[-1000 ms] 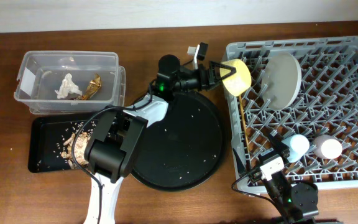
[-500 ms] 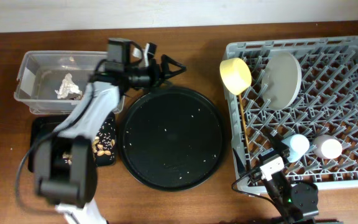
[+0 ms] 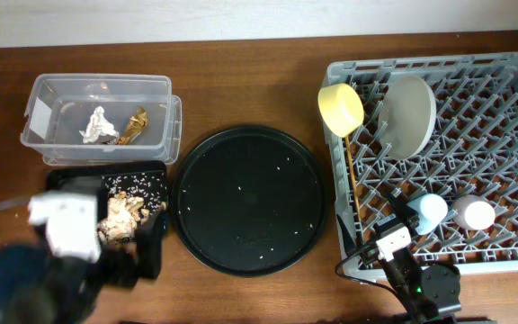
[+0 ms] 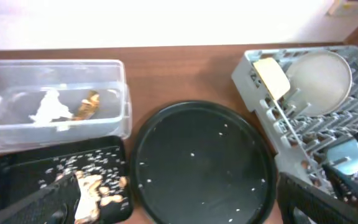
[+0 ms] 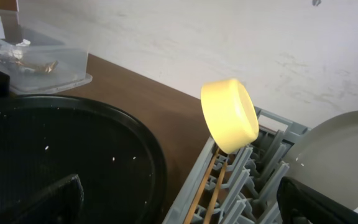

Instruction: Sort waste into correct bins and load items into the dishwasher rack

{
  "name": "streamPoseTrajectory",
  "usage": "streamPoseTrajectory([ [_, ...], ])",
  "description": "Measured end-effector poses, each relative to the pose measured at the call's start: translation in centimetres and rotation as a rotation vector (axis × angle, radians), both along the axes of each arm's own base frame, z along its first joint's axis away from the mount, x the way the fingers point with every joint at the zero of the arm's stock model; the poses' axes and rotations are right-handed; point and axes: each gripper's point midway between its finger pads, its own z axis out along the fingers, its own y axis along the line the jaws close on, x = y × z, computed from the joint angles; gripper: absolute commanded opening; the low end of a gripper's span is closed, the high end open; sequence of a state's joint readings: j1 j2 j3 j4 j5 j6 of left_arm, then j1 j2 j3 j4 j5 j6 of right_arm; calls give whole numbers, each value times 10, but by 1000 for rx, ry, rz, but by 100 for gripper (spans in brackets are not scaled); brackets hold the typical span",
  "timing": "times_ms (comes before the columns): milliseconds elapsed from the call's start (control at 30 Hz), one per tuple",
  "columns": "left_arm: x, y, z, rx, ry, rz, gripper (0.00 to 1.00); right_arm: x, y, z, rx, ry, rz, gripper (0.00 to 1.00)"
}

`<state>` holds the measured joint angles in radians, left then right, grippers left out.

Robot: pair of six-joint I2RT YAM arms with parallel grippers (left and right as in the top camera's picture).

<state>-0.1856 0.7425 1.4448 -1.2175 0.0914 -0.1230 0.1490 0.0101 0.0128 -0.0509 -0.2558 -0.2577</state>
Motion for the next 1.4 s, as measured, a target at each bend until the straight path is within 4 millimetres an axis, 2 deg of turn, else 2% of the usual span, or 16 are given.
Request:
streamPoseTrajectory([
  [33, -15, 8, 3, 11, -31, 26, 100, 0, 0, 0, 0, 0, 0, 98],
  [67, -21, 14, 4, 23, -48, 51, 100, 0, 0, 0, 0, 0, 0, 98],
  [133, -24, 25, 5, 49, -65, 99, 100, 0, 0, 0, 0, 0, 0, 98],
  [200, -18, 38, 1, 91, -71, 168, 100, 0, 0, 0, 1, 1, 0, 98],
  [233, -9, 39, -11, 113, -56, 178, 100, 0, 0, 0, 0, 0, 0, 98],
  [300, 16, 38, -20, 139, -106, 187, 100, 0, 0, 0, 0, 0, 0, 98],
  [367, 37, 36, -42, 156, -142, 186, 100, 0, 0, 0, 0, 1, 0, 98],
  [400, 42, 35, -54, 154, -158, 184, 100, 0, 0, 0, 0, 0, 0, 98],
  [533, 46, 34, -91, 128, -297, 191, 100, 0, 0, 0, 0, 0, 0, 98],
  [700, 34, 40, -149, 126, -323, 211, 100, 0, 0, 0, 0, 0, 0, 98],
  [800, 38, 45, -168, 117, -371, 239, 100, 0, 0, 0, 0, 1, 0, 98],
  [867, 47, 47, -167, 100, -450, 261, 100, 0, 0, 0, 0, 0, 0, 98],
  [900, 54, 48, -178, 98, -467, 269, 100, 0, 0, 0, 0, 0, 0, 98],
  [967, 62, 45, -186, 81, -525, 265, 100, 0, 0, 0, 0, 0, 0, 98],
  [1033, 65, 42, -209, 87, -482, 247, 100, 0, 0, 0, 0, 0, 0, 98],
  [1400, 65, 40, -216, 88, -462, 232, 100, 0, 0, 0, 0, 0, 0, 98],
])
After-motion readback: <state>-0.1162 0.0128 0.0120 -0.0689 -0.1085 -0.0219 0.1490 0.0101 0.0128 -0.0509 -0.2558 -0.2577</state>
